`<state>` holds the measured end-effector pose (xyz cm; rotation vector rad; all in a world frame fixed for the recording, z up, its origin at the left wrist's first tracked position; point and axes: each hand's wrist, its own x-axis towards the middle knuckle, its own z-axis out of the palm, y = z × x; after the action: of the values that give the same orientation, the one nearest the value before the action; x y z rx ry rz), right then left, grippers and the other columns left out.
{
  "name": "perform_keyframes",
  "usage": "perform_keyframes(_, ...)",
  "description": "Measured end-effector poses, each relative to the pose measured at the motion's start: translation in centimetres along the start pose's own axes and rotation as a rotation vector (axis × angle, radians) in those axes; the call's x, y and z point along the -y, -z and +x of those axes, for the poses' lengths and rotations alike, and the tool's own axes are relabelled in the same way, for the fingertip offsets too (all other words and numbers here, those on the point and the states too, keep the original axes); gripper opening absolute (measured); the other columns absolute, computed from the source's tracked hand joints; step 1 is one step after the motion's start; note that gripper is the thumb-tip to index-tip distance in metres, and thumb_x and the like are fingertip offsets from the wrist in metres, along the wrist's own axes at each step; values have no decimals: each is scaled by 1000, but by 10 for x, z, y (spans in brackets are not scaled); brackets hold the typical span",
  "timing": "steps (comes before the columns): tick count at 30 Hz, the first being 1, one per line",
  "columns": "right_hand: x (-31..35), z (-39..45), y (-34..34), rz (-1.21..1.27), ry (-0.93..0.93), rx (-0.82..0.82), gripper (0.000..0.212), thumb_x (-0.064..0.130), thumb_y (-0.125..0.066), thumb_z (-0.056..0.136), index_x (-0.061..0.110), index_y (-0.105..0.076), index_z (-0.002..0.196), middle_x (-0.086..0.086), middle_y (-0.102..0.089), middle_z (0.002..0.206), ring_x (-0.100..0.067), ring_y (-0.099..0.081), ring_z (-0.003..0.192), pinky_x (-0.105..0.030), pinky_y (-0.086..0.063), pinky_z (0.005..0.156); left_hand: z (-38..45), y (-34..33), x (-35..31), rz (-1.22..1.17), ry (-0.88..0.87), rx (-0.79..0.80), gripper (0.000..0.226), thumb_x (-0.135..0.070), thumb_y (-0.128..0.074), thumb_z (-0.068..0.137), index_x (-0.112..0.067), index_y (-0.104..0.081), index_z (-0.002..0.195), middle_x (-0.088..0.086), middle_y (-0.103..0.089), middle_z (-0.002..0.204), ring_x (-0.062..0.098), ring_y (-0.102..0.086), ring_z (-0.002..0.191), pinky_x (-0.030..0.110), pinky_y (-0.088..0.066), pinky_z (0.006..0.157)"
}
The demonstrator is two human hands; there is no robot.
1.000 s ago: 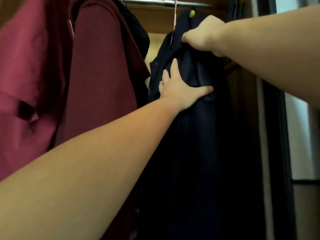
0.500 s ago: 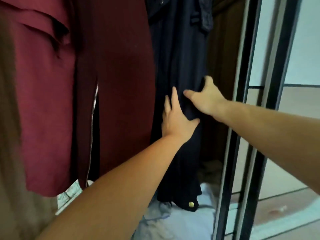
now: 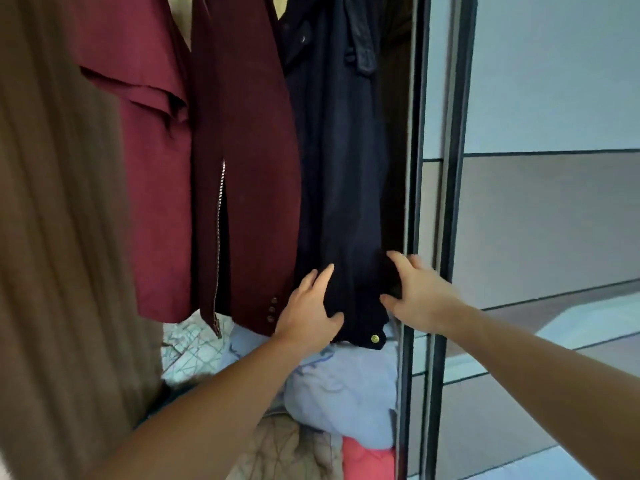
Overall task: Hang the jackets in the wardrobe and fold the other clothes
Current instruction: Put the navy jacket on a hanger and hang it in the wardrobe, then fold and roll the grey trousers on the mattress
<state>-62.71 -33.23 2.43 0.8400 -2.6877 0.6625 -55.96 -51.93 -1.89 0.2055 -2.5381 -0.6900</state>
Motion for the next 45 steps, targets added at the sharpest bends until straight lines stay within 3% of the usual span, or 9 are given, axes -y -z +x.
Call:
perform_keyframes(5, -11, -67, 21, -133, -78, -7, 74, 46, -52, 90, 31, -13, 151, -2, -31, 148, -30, -40, 130, -47, -40, 105, -28, 18, -26, 151, -139, 31, 74, -31, -60, 89, -38, -22, 152, -8, -22, 159, 19, -28, 142, 37, -36, 109)
perform_keyframes(10, -8, -123, 50, -222, -194, -73, 73, 43, -53, 91, 31, -14, 151, -2, -29, 151, -29, -39, 132, -47, -41, 105, -41, 9, -57, 74, -305, 108, 75, -29, -59, 89, -36, -22, 153, -6, -25, 157, 23, -30, 139, 39, -36, 109)
perform_keyframes(18, 30, -228, 52, -318, -573, -195, 74, 43, -56, 89, 32, -15, 150, 1, -32, 148, -25, -42, 129, -41, -43, 101, -87, -12, -74, -114, -615, 303, 73, -32, -58, 90, -41, -18, 151, -13, -22, 157, 18, -27, 141, 41, -37, 109)
perform_keyframes(31, 178, -423, 57, -465, -993, -355, 71, 44, -57, 90, 37, -16, 148, 4, -28, 152, -20, -40, 133, -40, -42, 107, -240, 22, -115, -371, -907, 495, 71, -42, -58, 93, -43, -18, 151, -11, -19, 161, 17, -29, 144, 38, -43, 107)
perform_keyframes(40, 327, -632, 15, -489, -1368, -511, 71, 41, -56, 88, 29, -21, 148, 5, -33, 140, -21, -41, 127, -41, -42, 102, -439, 88, -132, -513, -1265, 701, 69, -38, -60, 91, -38, -25, 150, -10, -25, 158, 14, -33, 141, 35, -43, 108)
perform_keyframes(45, 437, -733, -37, -455, -1598, -592, 72, 41, -57, 86, 28, -23, 148, 6, -32, 143, -20, -39, 130, -40, -41, 102, -561, 139, -106, -538, -1485, 874, 70, -35, -59, 90, -36, -26, 151, -7, -27, 157, 16, -27, 143, 36, -32, 114)
